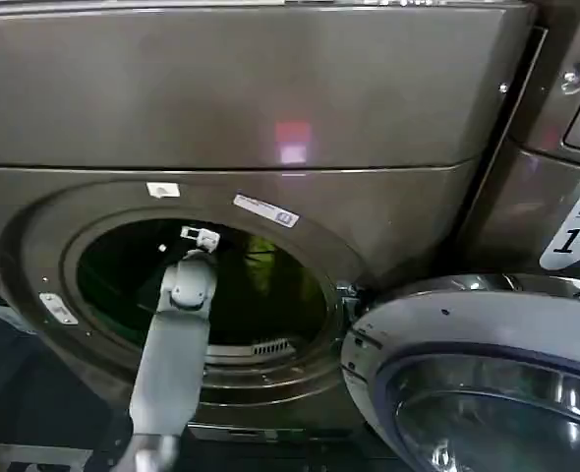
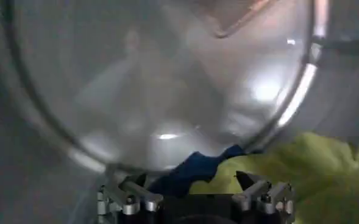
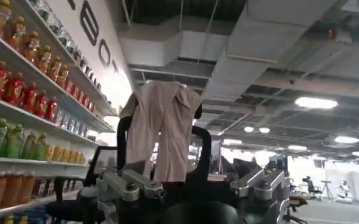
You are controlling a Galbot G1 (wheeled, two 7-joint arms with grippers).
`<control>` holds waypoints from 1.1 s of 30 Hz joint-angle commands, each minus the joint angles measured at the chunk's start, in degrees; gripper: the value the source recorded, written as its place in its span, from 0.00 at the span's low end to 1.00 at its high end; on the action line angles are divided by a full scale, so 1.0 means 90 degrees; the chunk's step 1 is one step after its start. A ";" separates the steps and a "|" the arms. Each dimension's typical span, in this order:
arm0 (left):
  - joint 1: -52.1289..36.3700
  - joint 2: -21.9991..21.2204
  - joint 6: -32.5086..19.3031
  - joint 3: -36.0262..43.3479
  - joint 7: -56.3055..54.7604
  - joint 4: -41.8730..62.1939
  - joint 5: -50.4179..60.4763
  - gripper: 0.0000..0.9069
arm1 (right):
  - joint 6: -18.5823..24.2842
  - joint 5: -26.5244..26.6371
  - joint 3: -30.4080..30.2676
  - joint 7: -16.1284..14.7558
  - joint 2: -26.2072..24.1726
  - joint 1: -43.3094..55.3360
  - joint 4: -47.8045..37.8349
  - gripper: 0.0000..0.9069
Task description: Grasp the clothes from the dryer.
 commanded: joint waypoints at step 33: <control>-0.1392 0.0122 -0.1417 0.0560 0.2615 0.3056 -0.0029 1.00 | 0.0062 -0.0188 -0.0325 0.0009 0.0005 0.0130 0.0026 1.00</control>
